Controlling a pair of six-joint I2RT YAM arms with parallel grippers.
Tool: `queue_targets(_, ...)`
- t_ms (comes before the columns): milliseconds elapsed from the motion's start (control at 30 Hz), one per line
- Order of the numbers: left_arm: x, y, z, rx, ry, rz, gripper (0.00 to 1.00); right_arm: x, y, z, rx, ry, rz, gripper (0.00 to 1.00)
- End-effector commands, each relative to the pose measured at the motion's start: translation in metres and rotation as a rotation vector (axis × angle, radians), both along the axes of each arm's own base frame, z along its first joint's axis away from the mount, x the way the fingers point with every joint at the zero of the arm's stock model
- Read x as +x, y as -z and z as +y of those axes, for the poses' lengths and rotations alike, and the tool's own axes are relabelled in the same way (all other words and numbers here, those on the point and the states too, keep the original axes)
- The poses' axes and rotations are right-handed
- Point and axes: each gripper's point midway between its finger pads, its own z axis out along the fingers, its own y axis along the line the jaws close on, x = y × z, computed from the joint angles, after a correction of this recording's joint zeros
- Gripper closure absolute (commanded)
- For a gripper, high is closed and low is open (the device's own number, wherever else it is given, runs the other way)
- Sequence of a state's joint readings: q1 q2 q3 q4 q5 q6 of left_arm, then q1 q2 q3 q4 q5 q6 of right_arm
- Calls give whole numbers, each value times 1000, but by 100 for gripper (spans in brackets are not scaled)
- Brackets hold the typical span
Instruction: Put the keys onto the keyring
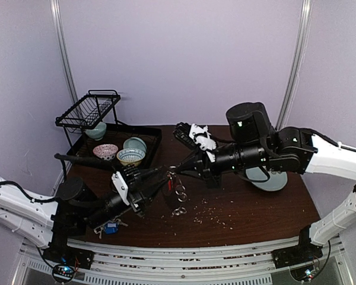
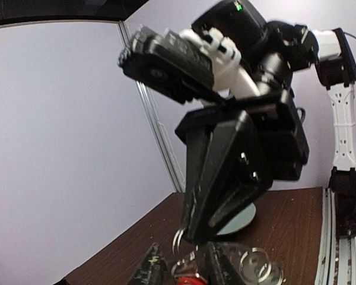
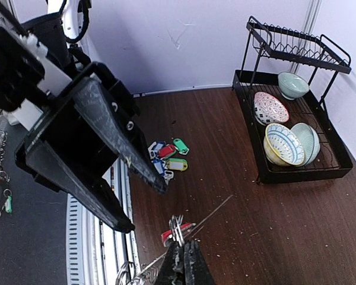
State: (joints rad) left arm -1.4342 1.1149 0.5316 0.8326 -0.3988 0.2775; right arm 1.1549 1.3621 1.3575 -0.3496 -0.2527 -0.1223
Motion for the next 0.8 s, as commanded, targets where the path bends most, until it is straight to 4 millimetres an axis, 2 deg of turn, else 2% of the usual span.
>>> queue_targets(0, -8, -38, 3, -119, 66, 8, 78, -19, -45, 6, 261, -81, 47, 100)
queue_targets(167, 1, -44, 13, -166, 103, 109, 81, -32, -55, -1, 390, -135, 28, 100)
queue_targets(300, -16, -57, 21, -170, 277, 150, 72, -38, -61, -7, 484, -159, 5, 100)
queue_targets(367, -20, -55, 22, -137, 337, 170, 67, -42, -66, -10, 540, -177, 2, 100)
queue_targets(467, -26, -53, 14, -76, 383, 166, 65, -43, -71, -10, 597, -184, 6, 100)
queue_targets(600, -42, -64, -1, -36, 491, 139, 65, -38, -69, -6, 598, -166, 10, 100)
queue_targets(667, -38, -70, -6, -35, 477, 142, 70, -38, -67, -5, 601, -166, 21, 100)
queue_targets(767, -31, -68, -13, -5, 442, 151, 75, -37, -66, -5, 608, -161, 33, 100)
